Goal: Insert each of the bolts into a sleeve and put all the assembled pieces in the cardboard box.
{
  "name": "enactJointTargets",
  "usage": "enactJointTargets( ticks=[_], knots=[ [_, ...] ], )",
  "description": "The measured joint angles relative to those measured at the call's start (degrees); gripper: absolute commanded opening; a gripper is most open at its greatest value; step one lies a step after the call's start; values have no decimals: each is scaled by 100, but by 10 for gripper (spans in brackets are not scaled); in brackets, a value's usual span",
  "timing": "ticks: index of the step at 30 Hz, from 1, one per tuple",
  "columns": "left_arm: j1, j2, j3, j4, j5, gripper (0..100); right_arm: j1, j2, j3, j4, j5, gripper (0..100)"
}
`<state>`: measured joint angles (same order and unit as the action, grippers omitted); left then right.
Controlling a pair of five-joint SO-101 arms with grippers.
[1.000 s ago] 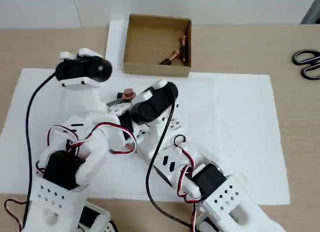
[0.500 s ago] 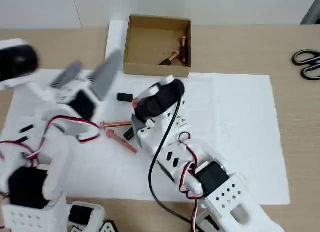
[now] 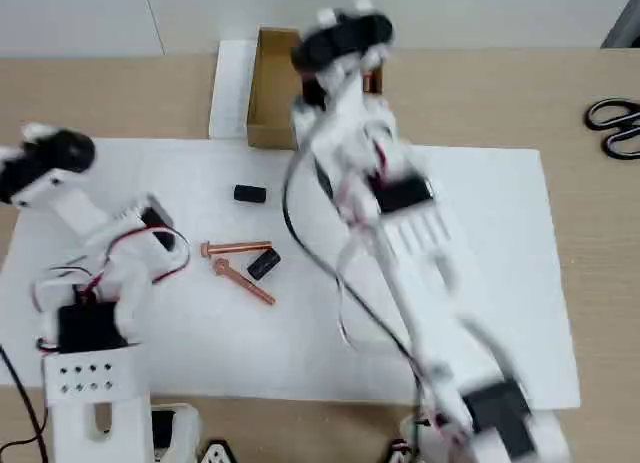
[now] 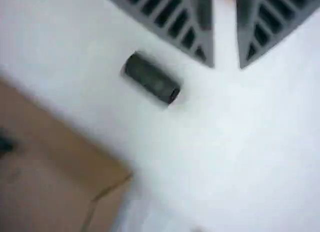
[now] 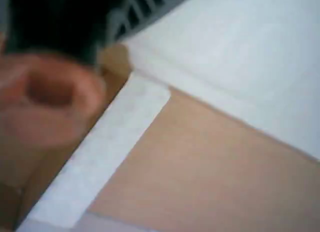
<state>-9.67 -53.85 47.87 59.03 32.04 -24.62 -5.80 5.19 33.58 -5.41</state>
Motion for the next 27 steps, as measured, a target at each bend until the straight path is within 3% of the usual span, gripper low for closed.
enactJointTargets(
  ticks=[9,14,24,27],
  knots=[
    [475,0,2690,-1714,0,6,316,5415,-6224,1407,0,3],
    [853,0,3051,-2022,0,6,501,7543,-8923,2057,0,3],
    [1240,0,3095,-2040,0,6,862,8316,-9477,1960,-255,9],
    [1248,0,3095,-2040,0,6,897,8624,-9556,1881,-264,52]
  ],
)
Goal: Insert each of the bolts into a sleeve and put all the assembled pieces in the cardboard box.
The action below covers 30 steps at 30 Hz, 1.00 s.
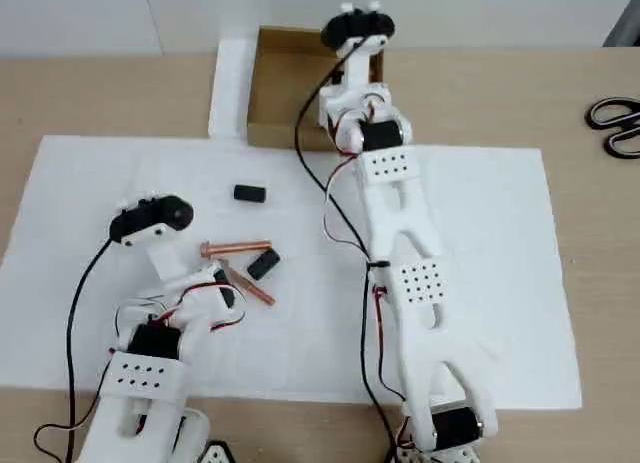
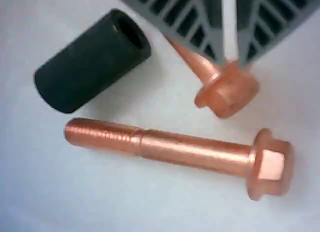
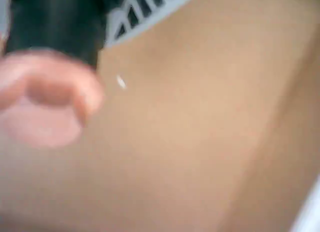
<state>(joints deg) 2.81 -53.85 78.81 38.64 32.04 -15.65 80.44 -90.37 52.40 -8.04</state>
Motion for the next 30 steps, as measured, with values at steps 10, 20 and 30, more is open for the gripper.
enactJointTargets(
  ticks=[10,20,30],
  knots=[
    [35,0,0,0,0,6,-18,246,-105,-35,-26,104],
    [62,0,0,-9,0,6,-53,-378,-220,1240,-26,105],
    [62,0,0,-9,0,6,-70,-1125,-229,1802,-26,262]
  ],
)
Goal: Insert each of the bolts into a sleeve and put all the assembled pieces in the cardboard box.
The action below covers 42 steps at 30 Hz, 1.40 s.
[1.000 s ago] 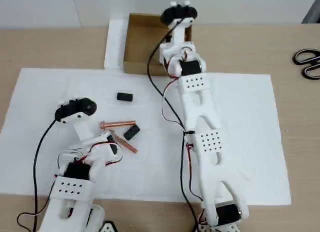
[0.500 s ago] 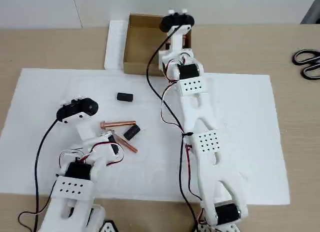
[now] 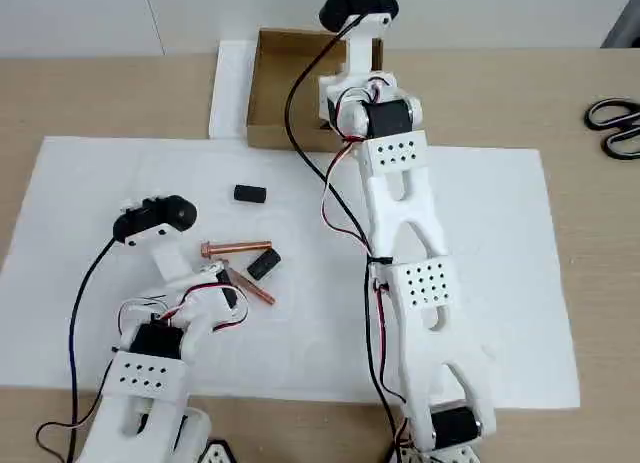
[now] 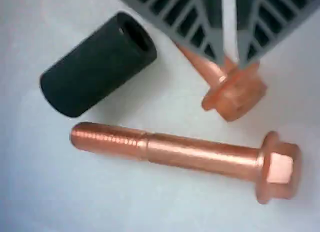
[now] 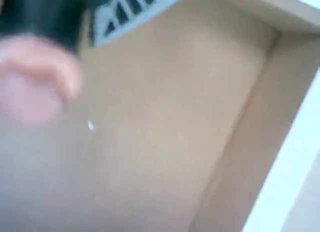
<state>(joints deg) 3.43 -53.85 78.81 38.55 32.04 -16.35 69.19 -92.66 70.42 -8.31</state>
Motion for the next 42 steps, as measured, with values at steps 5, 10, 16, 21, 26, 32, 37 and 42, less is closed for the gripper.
enactJointTargets(
  ticks=[5,10,16,21,26,32,37,42],
  knots=[
    [0,0,0,0,0,6,44,422,0,-466,0,264],
    [0,0,0,0,0,6,44,870,9,-668,0,265],
    [0,0,0,0,0,6,-35,598,-88,659,0,264],
    [0,0,0,-114,0,6,-26,-633,-105,2277,0,264],
    [-378,0,0,-290,0,6,-26,-1644,-105,2787,0,263],
    [-809,0,-123,79,-299,6,-149,-2804,281,2936,0,263],
    [-870,0,-800,1266,-791,6,-132,-4097,2514,2954,0,263],
    [-870,0,-1336,1908,-1433,6,-554,-6286,5969,2892,0,263]
  ],
)
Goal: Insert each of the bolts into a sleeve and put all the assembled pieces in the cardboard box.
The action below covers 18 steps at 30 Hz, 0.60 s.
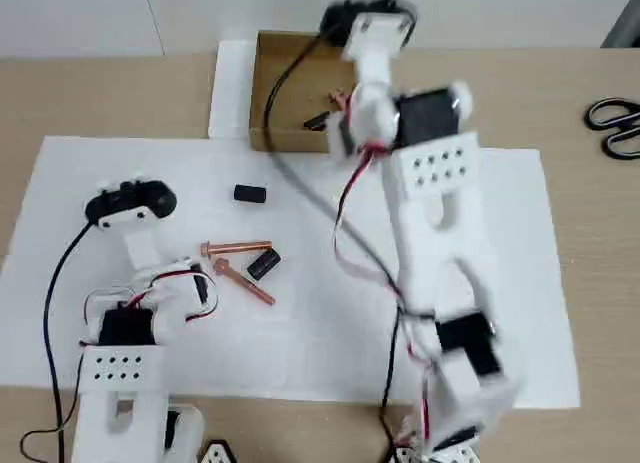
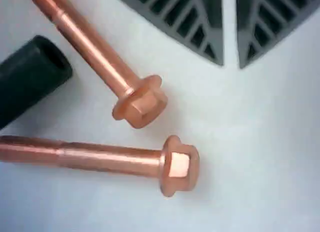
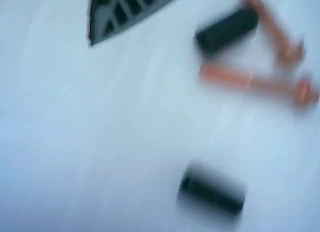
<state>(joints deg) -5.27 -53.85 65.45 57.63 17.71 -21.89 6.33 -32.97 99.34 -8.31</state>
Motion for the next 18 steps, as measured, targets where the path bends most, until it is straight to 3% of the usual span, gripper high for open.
enactJointTargets(
  ticks=[5,11,15,18],
  knots=[
    [0,0,-475,123,-149,6,-264,-1855,3235,-615,9,263],
    [79,0,-677,123,-624,6,-246,-3147,5793,-1793,9,263],
    [149,0,-677,316,-1037,6,-229,-3578,6866,-2989,9,263],
    [-246,0,-677,484,-1248,7,-466,-3604,6971,-3745,193,263]
  ],
)
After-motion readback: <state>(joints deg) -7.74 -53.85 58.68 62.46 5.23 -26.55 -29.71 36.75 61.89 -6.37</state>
